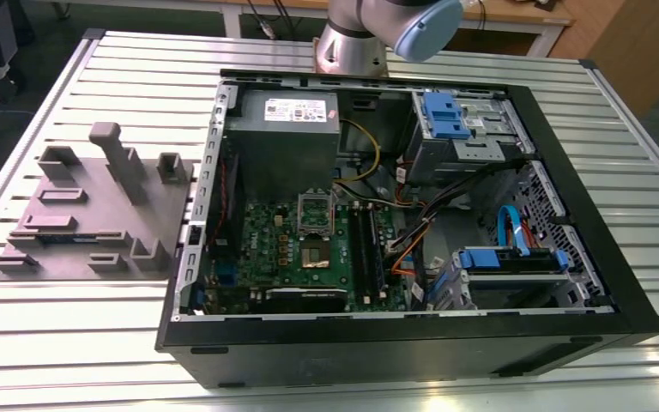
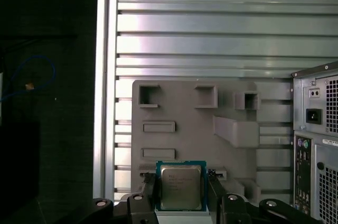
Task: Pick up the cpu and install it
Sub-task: 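Pick up the cpu and move it towards the insertion slot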
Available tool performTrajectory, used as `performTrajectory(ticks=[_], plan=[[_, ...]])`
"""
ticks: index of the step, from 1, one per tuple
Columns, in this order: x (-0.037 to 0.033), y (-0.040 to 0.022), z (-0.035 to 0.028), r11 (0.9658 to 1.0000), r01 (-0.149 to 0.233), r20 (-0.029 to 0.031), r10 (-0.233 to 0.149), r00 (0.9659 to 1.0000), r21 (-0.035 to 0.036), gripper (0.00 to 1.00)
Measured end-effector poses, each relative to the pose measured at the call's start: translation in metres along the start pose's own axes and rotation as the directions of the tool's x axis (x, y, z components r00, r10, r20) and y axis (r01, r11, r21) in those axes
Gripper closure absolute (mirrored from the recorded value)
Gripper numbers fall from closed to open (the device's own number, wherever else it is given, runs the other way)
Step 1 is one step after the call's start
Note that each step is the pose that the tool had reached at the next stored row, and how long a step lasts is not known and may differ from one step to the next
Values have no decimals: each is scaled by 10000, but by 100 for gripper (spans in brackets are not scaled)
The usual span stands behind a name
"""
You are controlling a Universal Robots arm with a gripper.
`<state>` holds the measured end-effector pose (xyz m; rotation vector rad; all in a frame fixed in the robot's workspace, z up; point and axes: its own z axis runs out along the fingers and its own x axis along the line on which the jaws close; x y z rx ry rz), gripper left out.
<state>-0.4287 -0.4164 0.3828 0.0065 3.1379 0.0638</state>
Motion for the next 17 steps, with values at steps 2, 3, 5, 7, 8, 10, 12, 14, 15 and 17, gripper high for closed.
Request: performTrajectory(ticks=[2,3,5,7,8,10,12,14,15,17], plan=[[-23,0,0,10000,0,0,0,10000,0,53],[-24,0,1,10000,0,1,0,10000,-1,53],[-35,0,-1,10000,2,-2,-2,10000,1,53],[-51,0,1,10000,0,1,0,10000,-1,53],[-59,0,0,10000,0,0,0,10000,0,53],[-68,1,0,10000,-1,0,1,10000,0,53],[-72,0,1,10000,-1,1,1,10000,-1,53],[-79,0,0,10000,0,0,0,10000,0,53],[-81,0,0,10000,0,0,0,10000,0,53],[-85,0,0,10000,0,0,0,10000,0,53]])
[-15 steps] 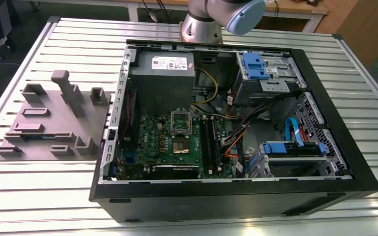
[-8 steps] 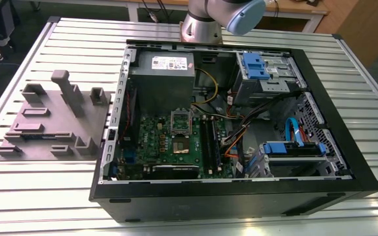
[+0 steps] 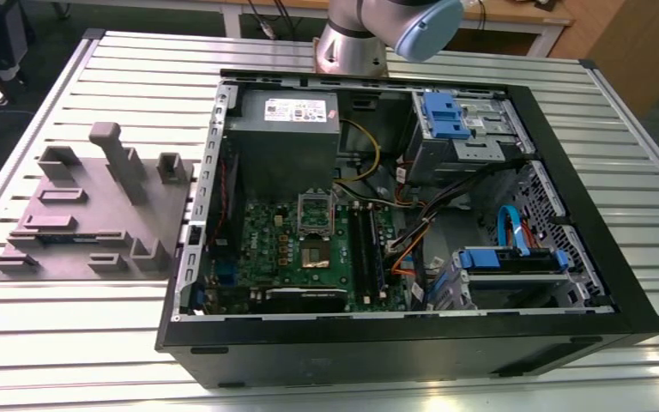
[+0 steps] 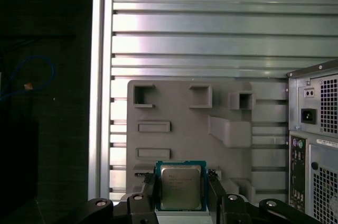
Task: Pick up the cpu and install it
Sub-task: 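Pick up the cpu and move it towards the insertion slot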
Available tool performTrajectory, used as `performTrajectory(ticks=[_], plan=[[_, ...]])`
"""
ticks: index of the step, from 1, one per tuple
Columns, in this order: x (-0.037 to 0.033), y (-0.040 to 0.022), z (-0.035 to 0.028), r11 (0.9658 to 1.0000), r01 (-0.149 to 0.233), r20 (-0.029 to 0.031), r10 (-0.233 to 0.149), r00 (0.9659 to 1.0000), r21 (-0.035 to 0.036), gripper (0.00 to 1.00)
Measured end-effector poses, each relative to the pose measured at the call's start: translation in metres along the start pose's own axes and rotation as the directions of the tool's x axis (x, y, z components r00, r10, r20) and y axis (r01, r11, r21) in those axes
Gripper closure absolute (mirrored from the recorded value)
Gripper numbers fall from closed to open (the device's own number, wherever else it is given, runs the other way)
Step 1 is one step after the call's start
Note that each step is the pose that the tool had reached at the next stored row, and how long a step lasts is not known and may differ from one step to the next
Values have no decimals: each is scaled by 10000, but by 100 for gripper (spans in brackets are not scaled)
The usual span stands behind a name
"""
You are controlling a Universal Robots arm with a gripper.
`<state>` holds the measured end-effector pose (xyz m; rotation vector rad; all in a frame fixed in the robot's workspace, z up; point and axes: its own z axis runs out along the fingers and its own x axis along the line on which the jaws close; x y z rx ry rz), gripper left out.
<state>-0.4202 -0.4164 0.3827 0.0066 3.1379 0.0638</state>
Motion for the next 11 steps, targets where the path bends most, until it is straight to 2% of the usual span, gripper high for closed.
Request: performTrajectory(ticks=[11], plan=[[-31,0,0,10000,-1,-1,1,10000,-7,53]])
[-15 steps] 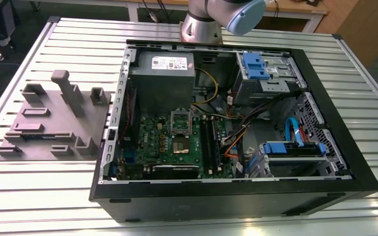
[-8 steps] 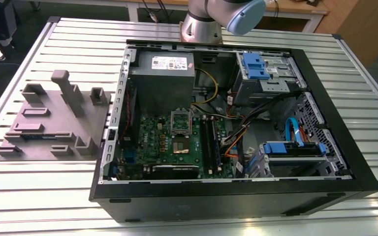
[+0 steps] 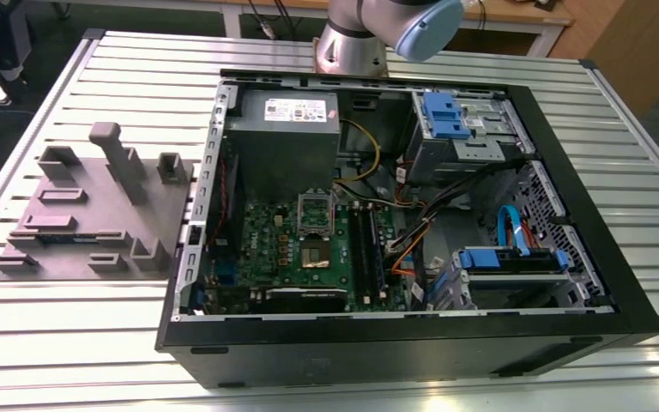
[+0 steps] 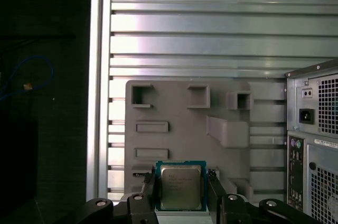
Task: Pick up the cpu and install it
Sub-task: 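Pick up the cpu and move it towards the insertion slot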
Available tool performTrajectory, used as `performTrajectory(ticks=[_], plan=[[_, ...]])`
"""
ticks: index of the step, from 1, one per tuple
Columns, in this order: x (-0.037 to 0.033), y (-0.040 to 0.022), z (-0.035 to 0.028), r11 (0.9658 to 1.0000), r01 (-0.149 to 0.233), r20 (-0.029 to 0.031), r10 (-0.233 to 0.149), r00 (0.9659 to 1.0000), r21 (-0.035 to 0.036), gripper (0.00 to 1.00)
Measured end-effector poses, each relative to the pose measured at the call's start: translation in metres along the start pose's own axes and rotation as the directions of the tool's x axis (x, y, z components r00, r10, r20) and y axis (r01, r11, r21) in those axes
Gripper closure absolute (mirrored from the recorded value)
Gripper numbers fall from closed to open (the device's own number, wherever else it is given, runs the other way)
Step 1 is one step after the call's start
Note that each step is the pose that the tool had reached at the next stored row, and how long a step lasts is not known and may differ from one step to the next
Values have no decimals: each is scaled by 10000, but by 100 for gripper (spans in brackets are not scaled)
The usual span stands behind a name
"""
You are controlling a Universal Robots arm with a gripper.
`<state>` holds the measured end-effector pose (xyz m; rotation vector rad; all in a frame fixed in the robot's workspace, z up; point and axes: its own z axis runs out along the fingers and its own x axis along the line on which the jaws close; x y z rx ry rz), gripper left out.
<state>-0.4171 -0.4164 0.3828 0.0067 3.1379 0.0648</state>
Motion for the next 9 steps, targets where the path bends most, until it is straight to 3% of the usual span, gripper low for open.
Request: performTrajectory(ticks=[9], plan=[[-68,0,1,10000,1,1,-1,10000,-1,53]])
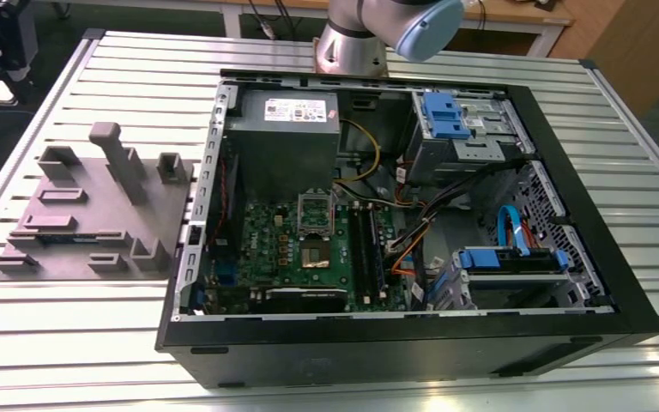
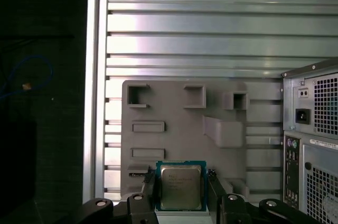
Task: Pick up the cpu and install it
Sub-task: 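Pick up the cpu and move it towards the insertion slot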
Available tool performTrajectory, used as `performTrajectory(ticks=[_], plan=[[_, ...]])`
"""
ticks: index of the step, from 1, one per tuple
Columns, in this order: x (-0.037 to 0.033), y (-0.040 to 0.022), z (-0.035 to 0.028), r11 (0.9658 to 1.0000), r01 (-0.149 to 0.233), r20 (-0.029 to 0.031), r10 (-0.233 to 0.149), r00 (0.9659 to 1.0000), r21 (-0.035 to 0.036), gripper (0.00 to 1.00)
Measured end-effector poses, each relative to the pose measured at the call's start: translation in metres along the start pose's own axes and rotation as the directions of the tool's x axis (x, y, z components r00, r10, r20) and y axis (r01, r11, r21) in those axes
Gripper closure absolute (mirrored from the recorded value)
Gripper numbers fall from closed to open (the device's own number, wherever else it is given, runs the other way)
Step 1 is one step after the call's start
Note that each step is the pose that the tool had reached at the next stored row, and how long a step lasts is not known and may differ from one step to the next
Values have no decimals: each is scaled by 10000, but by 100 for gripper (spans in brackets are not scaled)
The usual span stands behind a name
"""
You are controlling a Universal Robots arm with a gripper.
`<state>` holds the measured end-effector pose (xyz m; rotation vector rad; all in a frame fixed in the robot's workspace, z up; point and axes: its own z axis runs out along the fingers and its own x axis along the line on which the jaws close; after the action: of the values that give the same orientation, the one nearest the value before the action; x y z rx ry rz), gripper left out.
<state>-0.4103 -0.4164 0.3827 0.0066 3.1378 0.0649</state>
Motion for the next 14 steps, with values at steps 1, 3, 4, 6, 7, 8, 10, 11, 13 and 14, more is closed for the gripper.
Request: performTrajectory(ticks=[1,3,4,6,7,8,10,11,13,14], plan=[[-11,0,0,10000,0,-1,0,10000,0,53],[-29,0,0,10000,0,0,0,10000,0,53],[-35,0,0,10000,0,0,0,10000,0,53],[-46,1,0,10000,-1,0,1,10000,0,53],[-50,1,-1,10000,-1,-1,1,10000,1,53],[-53,0,0,10000,-1,0,1,10000,0,53],[-58,0,0,10000,0,-1,0,10000,1,53],[-61,0,0,10000,0,-1,0,10000,0,53],[-67,0,0,10000,0,0,0,10000,0,53],[-69,0,0,10000,0,0,0,10000,0,53]])
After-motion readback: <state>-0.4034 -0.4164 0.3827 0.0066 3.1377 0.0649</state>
